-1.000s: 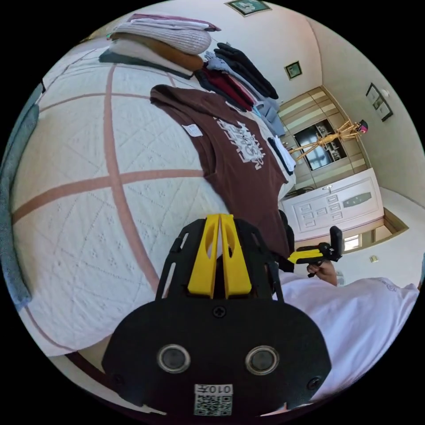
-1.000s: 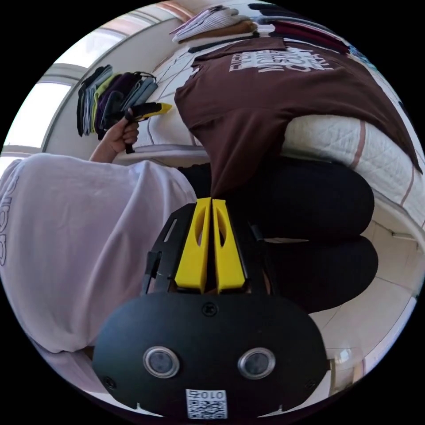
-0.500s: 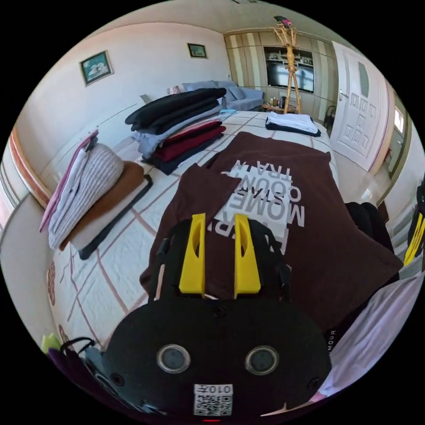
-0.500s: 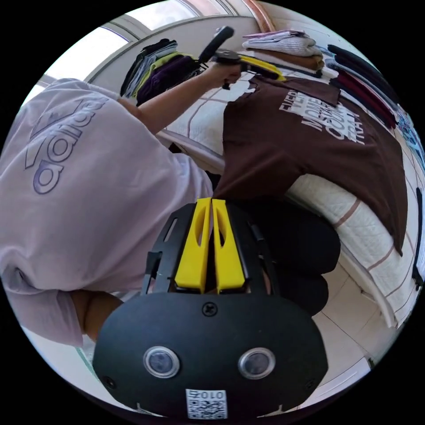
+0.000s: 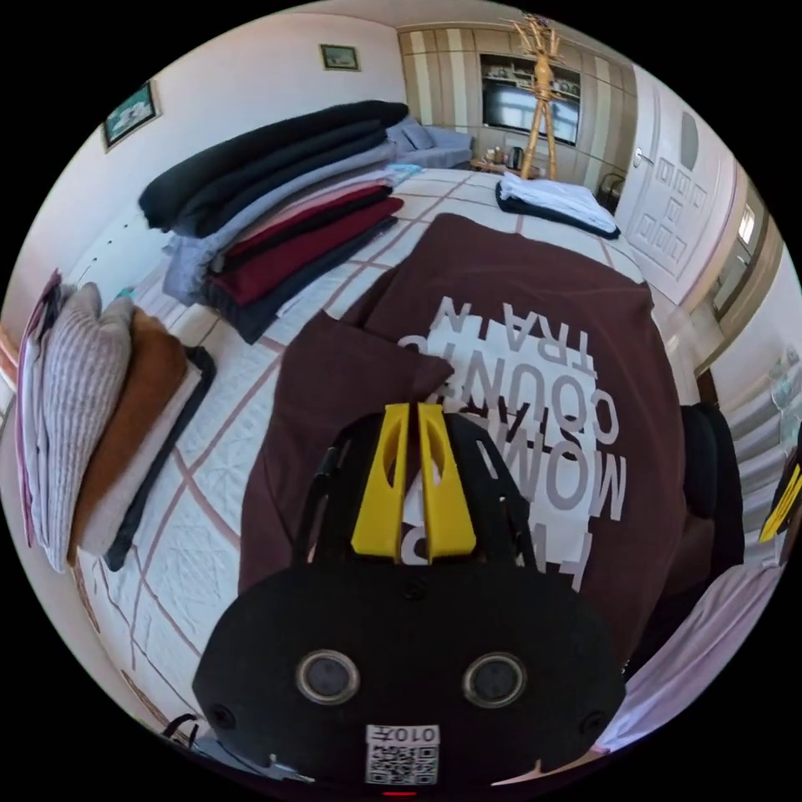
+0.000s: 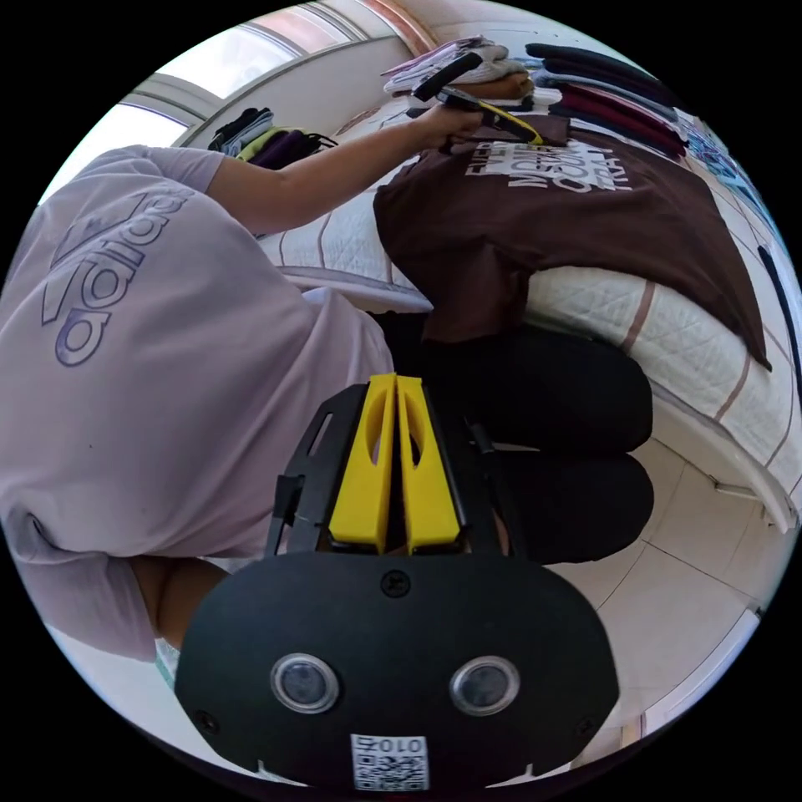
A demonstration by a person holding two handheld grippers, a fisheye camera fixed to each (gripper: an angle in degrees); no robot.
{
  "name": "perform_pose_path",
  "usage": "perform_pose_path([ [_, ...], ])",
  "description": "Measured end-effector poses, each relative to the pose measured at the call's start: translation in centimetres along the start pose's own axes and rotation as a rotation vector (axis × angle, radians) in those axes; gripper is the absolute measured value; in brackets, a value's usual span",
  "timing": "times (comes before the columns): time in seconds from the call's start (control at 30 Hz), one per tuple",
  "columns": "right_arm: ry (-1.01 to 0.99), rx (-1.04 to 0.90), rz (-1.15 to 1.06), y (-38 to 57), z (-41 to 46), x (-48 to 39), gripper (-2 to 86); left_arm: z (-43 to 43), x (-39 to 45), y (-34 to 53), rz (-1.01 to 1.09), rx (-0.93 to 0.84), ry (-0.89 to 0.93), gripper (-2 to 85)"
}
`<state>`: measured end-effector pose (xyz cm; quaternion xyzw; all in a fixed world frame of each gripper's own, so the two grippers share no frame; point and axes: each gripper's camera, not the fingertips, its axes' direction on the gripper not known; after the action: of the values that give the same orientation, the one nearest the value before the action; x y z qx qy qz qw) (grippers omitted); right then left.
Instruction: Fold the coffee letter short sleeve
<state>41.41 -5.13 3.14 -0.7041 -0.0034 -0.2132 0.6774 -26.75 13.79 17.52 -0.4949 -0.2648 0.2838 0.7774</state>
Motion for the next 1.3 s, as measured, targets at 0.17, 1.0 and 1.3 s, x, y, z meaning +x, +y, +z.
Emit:
perform_pose_path([
  [0.17, 0.018, 0.034, 0.003, -0.2, -0.5, 0.1, 0.9, -3.6, -7.1, 2.2, -0.202, 0.16, 0.044, 0.0],
  [1.0, 0.12, 0.126, 0.096, -1.6, -1.6, 2.4, 1.5, 1.2, -15.7, 5.5, -0.206, 0.066, -0.278, 7.1],
  [1.3, 0.326, 0.605, 0.282, 0.6, -8.9, 6.7, 6.1, 9.3, -3.7, -10.3, 0.174, 0.168, -0.126, 10.0],
])
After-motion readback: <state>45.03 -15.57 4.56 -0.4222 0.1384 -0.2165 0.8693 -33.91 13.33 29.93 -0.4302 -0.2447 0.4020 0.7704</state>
